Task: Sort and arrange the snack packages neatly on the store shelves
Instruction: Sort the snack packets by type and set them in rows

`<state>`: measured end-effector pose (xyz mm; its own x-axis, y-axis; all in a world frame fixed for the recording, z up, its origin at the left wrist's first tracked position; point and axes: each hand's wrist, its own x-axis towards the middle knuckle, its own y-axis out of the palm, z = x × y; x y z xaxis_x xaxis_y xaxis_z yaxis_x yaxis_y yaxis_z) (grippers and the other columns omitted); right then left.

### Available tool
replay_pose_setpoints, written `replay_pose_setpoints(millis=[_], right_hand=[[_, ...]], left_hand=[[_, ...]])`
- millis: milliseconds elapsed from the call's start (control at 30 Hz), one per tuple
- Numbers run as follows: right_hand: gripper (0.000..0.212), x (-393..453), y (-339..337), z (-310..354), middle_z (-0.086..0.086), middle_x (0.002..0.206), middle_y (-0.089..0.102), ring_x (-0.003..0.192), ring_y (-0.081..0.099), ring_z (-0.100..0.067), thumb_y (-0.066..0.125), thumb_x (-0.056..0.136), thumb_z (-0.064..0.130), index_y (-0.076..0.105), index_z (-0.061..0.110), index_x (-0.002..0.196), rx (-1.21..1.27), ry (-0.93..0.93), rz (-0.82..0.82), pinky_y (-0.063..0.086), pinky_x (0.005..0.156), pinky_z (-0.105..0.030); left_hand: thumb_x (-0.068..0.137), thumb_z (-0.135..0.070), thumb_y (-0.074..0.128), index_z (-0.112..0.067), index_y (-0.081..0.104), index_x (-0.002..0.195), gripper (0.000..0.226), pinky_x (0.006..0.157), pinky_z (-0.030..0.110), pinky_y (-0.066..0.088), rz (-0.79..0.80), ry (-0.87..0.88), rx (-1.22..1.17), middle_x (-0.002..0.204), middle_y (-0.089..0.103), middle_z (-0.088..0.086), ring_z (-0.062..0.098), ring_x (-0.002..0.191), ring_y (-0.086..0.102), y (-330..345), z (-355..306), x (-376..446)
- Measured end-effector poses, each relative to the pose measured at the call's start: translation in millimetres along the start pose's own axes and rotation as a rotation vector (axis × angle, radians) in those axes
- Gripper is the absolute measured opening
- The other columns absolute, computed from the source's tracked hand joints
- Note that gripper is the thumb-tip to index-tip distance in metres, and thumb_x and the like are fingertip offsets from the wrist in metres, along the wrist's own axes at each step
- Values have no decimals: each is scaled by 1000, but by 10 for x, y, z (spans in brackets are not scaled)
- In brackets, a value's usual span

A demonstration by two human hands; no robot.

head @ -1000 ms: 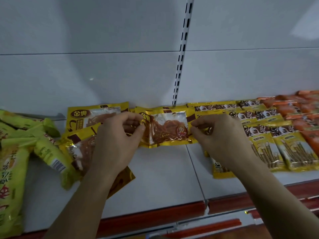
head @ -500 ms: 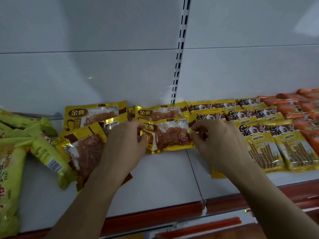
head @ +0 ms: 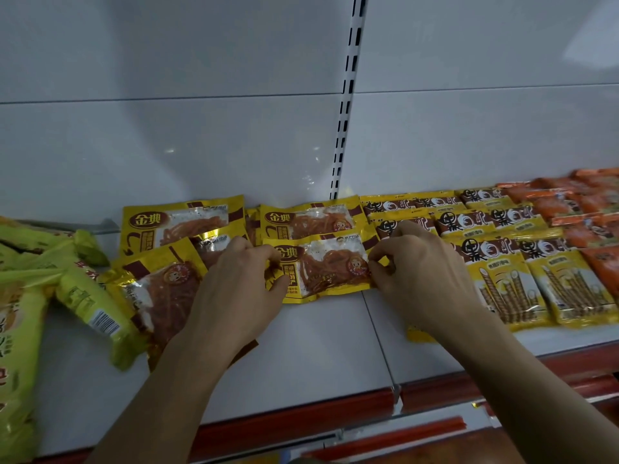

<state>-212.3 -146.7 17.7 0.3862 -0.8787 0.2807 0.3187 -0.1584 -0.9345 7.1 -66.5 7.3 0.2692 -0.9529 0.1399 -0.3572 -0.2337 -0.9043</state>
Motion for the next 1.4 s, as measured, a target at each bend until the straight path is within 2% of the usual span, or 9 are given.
replay_pose_setpoints(millis=[200, 467, 633, 800, 900, 1000, 1167, 1300, 1400], right_hand=[[9, -49, 9, 87, 5, 88, 59, 68, 61, -18, 73, 89, 32, 78, 25, 93, 108, -69, -75, 52, 52, -34], [16, -269, 226, 811, 8, 87, 63, 79, 60, -13, 63, 93, 38, 71, 26, 101, 335, -235, 34, 53, 67, -39], [26, -398, 343, 1128, 11, 99, 63, 88, 61, -10, 63, 96, 43, 66, 29, 118, 411, -259, 132, 50, 74, -29], [36, -495, 347, 1307, 12, 105, 62, 89, 59, -10, 62, 94, 51, 60, 32, 123, 397, -242, 194, 51, 73, -32], [32, -537, 337, 1344, 14, 101, 63, 81, 58, -6, 63, 93, 50, 59, 34, 120, 439, -218, 172, 50, 68, -30], [38, -551, 328, 1360, 18, 107, 58, 76, 49, 1, 63, 92, 52, 56, 36, 125, 479, -164, 92, 40, 67, -21], [60, -324, -12, 1494, 18, 115, 58, 95, 51, -1, 69, 83, 58, 51, 32, 134, 518, -159, -112, 37, 78, -13], [34, -64, -236, 1557, 2, 88, 77, 80, 73, -19, 78, 86, 25, 65, 24, 117, 842, -168, 142, 58, 74, -43], [32, -147, -290, 1432, -7, 84, 77, 75, 75, -30, 74, 89, 7, 64, 19, 116, 1156, -6, 23, 61, 67, -51]], left_hand=[[90, -38, 71, -28, 69, 119, 31, 63, 12, 35, -134, 112, -89, 100, 49, -7, 7, 84, 51, -162, 40, -62], [84, -43, 71, -29, 65, 122, 41, 89, 44, 50, -148, -25, 91, 114, 62, -1, 28, 110, 59, -686, 536, -219], [84, -56, 71, -44, 32, 149, 77, 108, 56, 31, 136, -149, 286, 148, 42, -1, 29, 139, 31, -785, 677, -288], [80, -55, 76, -43, 28, 148, 84, 105, 57, 29, 68, -163, 215, 139, 50, 1, 30, 135, 38, -767, 727, -279], [89, -32, 75, -38, 46, 138, 58, 97, 46, 43, -142, -71, 27, 109, 65, -9, 21, 109, 61, -811, 745, -295], [90, -17, 74, -35, 59, 128, 45, 71, 22, 51, -212, -61, -311, 95, 67, -14, 7, 82, 69, -909, 807, -324], [83, -8, 81, -33, 66, 116, 44, 69, 28, 60, -148, 67, -689, 86, 74, -8, 10, 75, 75, -1055, 726, -409], [84, -10, 80, -21, 69, 114, 34, 69, 31, 61, -225, 59, -901, 90, 76, -1, 18, 79, 76, -1015, 683, -453], [82, -26, 82, -23, 62, 125, 48, 75, 24, 58, -143, 12, -1056, 111, 74, -2, 14, 99, 73, -905, 721, -581]])
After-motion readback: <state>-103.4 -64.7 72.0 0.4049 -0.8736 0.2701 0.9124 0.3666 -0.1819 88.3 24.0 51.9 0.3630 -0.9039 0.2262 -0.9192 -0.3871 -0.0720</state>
